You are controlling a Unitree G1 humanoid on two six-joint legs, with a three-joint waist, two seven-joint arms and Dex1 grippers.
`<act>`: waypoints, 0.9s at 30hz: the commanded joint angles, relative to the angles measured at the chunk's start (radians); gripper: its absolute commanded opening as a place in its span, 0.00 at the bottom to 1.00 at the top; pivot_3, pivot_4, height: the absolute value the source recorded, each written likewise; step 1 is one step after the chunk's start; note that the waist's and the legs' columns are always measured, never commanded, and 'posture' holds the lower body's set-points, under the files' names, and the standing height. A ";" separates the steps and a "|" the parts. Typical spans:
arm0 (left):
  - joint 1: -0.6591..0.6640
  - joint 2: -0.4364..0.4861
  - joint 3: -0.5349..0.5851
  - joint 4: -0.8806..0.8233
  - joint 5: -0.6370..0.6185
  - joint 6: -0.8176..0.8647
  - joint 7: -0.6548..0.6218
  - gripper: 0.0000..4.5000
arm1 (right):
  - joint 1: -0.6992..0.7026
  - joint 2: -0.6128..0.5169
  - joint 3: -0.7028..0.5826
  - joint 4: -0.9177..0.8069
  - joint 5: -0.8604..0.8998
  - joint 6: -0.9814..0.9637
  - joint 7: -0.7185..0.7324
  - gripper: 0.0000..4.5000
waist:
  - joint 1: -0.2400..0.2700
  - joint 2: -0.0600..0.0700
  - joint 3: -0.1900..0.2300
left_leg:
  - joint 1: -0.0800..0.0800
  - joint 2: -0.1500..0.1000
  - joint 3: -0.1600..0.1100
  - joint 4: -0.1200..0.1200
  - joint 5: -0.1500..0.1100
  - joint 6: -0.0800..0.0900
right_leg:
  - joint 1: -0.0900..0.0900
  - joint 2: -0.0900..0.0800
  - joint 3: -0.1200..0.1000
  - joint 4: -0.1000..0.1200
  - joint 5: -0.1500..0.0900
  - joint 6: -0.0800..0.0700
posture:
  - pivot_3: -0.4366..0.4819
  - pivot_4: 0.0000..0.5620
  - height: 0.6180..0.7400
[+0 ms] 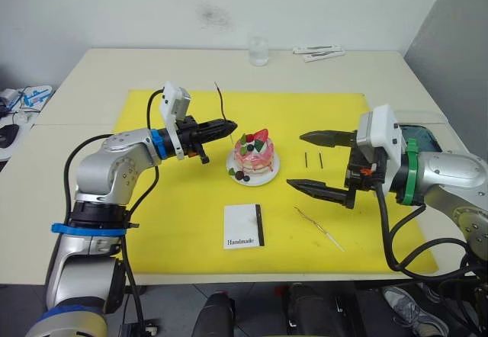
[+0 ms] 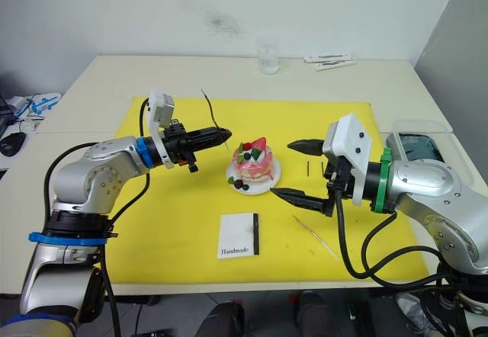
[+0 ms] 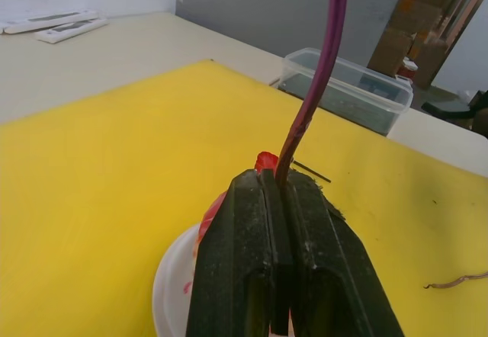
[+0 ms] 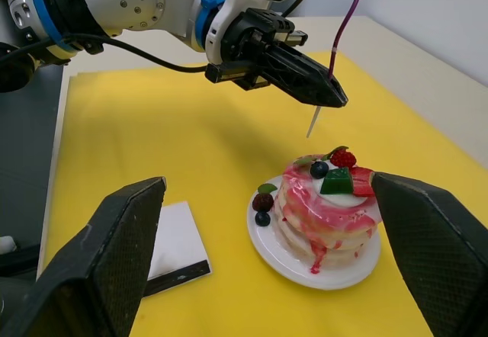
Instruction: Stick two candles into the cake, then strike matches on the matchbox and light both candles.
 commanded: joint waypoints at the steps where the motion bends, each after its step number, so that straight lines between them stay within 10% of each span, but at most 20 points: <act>1: -0.014 -0.016 0.008 -0.010 0.028 -0.043 -0.002 0.00 | -0.003 0.005 -0.013 -0.032 -0.008 -0.015 -0.009 1.00 | 0.000 0.000 0.000 | 0.000 0.000 0.000 0.000 0.000 0.000 | 0.000 0.000 0.000 0.000 0.000 0.000 | 0.48 0.27 1.00; 27: 0.016 -0.068 0.032 0.027 0.086 -0.088 0.009 0.00 | -0.021 0.022 0.004 -0.013 -0.054 -0.016 -0.002 1.00 | -0.001 0.000 0.000 | 0.000 0.000 0.000 0.004 0.000 0.000 | 0.001 0.000 0.000 0.002 0.001 0.002 | 0.48 0.27 1.00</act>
